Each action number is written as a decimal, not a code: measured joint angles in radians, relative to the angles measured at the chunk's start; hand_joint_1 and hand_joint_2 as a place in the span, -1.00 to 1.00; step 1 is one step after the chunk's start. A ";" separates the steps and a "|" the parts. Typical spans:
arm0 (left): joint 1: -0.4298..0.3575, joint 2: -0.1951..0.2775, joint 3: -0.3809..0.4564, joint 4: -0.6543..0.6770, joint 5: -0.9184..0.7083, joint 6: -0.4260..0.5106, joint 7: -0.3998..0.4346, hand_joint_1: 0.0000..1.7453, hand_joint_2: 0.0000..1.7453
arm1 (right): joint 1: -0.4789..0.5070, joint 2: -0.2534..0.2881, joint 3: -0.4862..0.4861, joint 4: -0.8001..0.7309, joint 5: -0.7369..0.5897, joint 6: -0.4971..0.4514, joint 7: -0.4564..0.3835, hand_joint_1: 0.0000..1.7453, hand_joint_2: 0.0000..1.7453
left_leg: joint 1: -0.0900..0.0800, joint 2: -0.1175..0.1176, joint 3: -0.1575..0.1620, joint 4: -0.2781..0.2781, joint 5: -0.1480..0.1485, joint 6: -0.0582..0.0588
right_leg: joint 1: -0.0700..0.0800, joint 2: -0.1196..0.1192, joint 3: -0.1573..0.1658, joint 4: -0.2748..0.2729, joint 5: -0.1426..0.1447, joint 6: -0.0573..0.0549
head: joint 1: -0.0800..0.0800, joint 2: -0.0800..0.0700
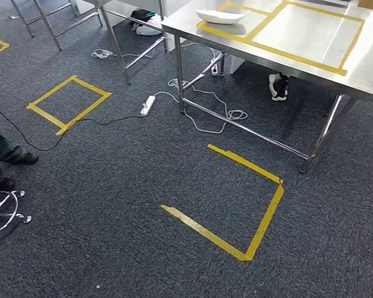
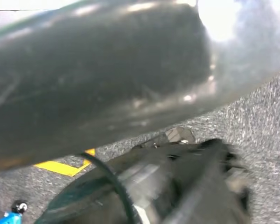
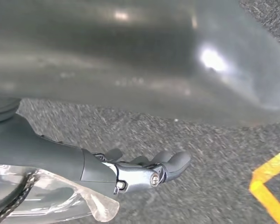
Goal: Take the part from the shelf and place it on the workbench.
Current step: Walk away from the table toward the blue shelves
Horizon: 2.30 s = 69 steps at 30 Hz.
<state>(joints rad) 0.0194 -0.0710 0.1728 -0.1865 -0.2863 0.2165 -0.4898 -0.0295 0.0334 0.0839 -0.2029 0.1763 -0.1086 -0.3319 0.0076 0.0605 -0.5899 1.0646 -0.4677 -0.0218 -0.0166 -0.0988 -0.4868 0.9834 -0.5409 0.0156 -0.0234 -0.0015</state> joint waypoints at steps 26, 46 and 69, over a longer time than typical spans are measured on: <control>0.002 0.004 0.002 0.000 0.012 -0.024 -0.001 -1.00 -1.00 | 0.002 0.004 0.010 0.000 0.006 -0.010 0.000 -1.00 -1.00 | 0.000 -0.070 -0.123 0.230 -0.123 -0.005 | 0.001 0.059 -0.026 0.004 0.025 -0.019 | -0.002 0.000; 0.003 0.006 0.004 0.001 0.014 -0.031 0.004 -1.00 -1.00 | 0.008 0.007 0.013 0.000 0.005 -0.012 0.003 -1.00 -1.00 | -0.008 -0.163 0.024 -0.051 -0.001 0.045 | -0.003 0.159 -0.085 0.074 0.029 0.019 | 0.007 0.000; 0.006 0.006 0.004 0.002 0.003 -0.028 0.013 -1.00 -1.00 | -0.001 0.011 0.014 0.000 0.003 -0.011 -0.001 -1.00 -1.00 | -0.009 -0.060 0.036 -0.069 0.002 0.055 | 0.005 0.070 -0.087 0.155 -0.075 0.022 | 0.005 0.000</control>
<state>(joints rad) 0.0257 -0.0646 0.1769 -0.1843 -0.2834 0.1888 -0.4767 -0.0306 0.0443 0.0980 -0.2033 0.1790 -0.1201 -0.3325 -0.0013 0.0001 -0.5538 0.9959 -0.4659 0.0331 -0.0112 -0.0290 -0.5741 1.1386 -0.6155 0.0372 -0.0181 -0.0015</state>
